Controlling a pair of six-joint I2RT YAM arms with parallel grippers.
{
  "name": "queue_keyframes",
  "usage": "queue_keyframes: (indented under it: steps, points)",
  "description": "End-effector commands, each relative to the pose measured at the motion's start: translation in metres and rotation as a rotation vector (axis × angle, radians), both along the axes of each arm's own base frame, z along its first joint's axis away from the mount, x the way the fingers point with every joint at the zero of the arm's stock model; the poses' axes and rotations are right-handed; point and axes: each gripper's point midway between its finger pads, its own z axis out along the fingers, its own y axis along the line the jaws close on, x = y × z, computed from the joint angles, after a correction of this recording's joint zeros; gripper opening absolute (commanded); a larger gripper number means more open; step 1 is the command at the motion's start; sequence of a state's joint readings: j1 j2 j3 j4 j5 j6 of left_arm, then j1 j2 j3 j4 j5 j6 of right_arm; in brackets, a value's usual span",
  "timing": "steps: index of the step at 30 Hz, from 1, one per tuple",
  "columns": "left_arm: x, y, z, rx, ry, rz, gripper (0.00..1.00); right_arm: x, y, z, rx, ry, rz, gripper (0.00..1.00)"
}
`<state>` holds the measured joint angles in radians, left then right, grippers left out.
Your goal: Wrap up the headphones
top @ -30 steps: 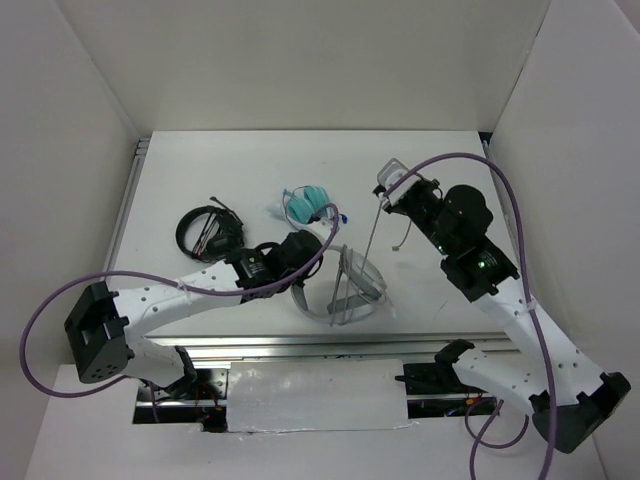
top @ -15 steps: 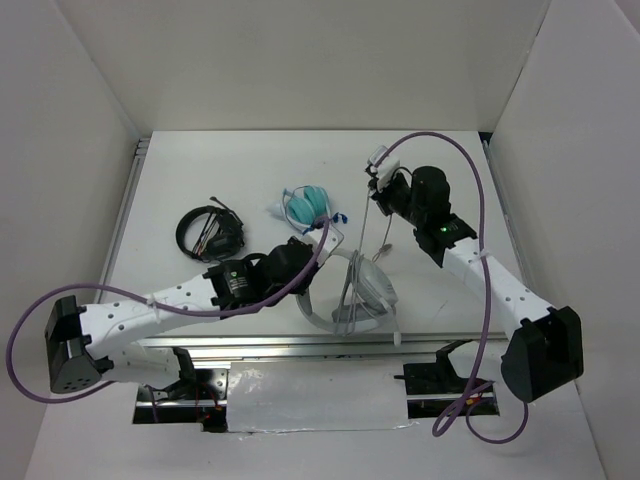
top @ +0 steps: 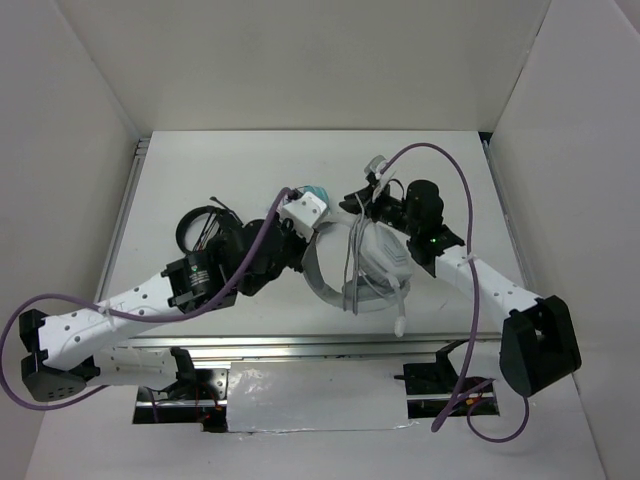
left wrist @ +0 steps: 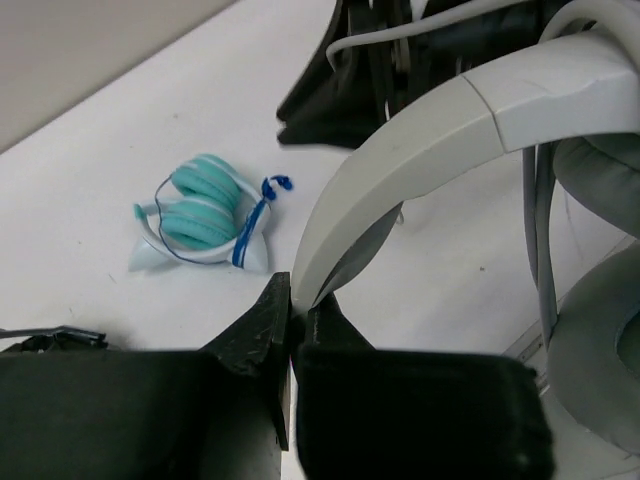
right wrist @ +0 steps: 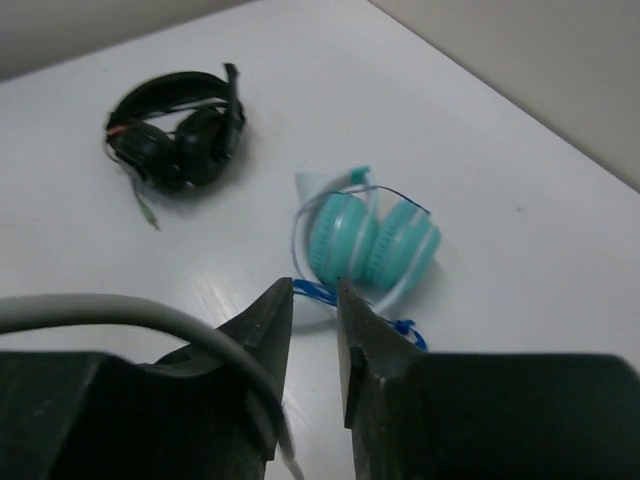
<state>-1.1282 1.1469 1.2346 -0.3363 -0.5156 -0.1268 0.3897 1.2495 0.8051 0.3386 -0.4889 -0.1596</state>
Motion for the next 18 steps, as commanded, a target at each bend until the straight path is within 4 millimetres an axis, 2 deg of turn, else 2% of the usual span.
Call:
queue_keyframes:
  steps: [1,3,4,5,6,8,9,11,12,14,15,18]
  points:
    - [0.005,0.006,0.101,-0.284,-0.125,0.054,0.00,-0.014,0.035,0.017,0.127,-0.007,0.148,0.34]
    - [0.007,0.010,0.116,-0.307,-0.138,0.072,0.00,-0.016,0.045,0.017,0.151,0.002,0.172,0.41]
    - [0.008,0.013,0.129,-0.314,-0.150,0.084,0.00,-0.017,0.054,0.011,0.165,0.038,0.183,0.43]
    - [0.008,0.013,0.135,-0.321,-0.151,0.085,0.00,-0.017,0.058,0.009,0.171,0.045,0.183,0.44]
    - [0.009,0.018,0.153,-0.346,-0.166,0.108,0.00,-0.017,0.062,0.004,0.174,0.058,0.184,0.44]
    - [0.010,0.023,0.165,-0.340,-0.182,0.120,0.00,-0.017,0.073,-0.006,0.177,0.091,0.184,0.45]
    - [0.010,0.026,0.179,-0.355,-0.201,0.126,0.00,-0.016,0.077,-0.015,0.174,0.110,0.186,0.45]
    - [0.011,0.034,0.192,-0.355,-0.222,0.152,0.00,-0.024,0.088,-0.024,0.189,0.141,0.209,0.45]
    - [0.011,0.039,0.207,-0.372,-0.239,0.160,0.00,-0.024,0.093,-0.037,0.179,0.175,0.213,0.45]
    - [0.010,0.047,0.219,-0.369,-0.268,0.168,0.00,-0.032,0.105,-0.045,0.196,0.208,0.256,0.43]
    - [0.007,0.052,0.230,-0.385,-0.283,0.166,0.00,-0.039,0.115,-0.060,0.186,0.243,0.285,0.41]
    - [0.004,0.064,0.248,-0.408,-0.308,0.176,0.00,-0.056,0.136,-0.071,0.203,0.287,0.359,0.35]
